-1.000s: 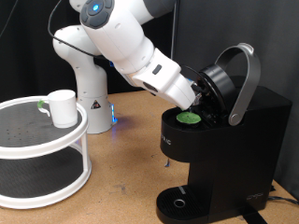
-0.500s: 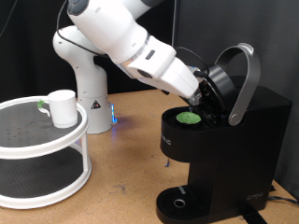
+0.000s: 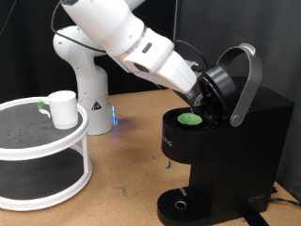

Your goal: Make a cup of coffee with the keurig machine

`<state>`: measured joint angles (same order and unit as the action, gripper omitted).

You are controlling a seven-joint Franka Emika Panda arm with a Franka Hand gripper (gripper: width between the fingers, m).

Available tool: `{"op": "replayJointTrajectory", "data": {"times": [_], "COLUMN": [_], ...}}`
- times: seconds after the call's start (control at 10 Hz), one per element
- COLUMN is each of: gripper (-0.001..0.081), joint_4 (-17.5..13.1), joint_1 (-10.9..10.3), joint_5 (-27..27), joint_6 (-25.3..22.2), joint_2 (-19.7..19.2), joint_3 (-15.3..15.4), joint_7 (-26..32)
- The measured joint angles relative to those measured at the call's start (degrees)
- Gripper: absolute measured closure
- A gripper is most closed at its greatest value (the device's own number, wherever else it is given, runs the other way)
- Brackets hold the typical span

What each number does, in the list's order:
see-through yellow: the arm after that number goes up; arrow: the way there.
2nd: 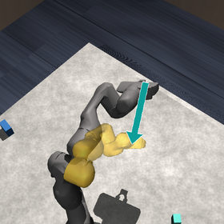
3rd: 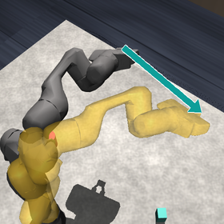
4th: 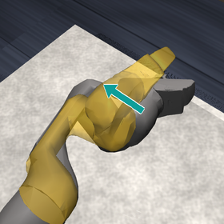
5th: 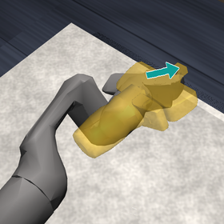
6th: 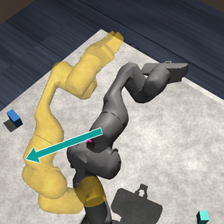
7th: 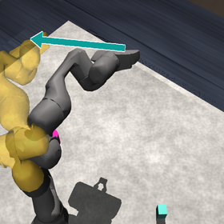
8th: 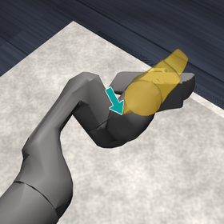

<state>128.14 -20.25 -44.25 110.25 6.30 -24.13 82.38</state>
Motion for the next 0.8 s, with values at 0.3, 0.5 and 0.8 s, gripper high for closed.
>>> {"op": "replayJointTrajectory", "data": {"times": [0.3, 0.5, 0.8], "gripper": [0.0001, 0.0001, 0.0001], "joint_4": [0.1, -0.8, -3.7], "joint_1": [0.2, 1.1, 2.9], "joint_5": [-4.9, -6.1, -4.1], "joint_6": [3.9, 0.2, -6.0], "joint_2": [0.4, 2.2, 4.7], "joint_3": [-0.2, -1.6, -3.2], "joint_7": [-0.2, -0.5, -3.0]}}
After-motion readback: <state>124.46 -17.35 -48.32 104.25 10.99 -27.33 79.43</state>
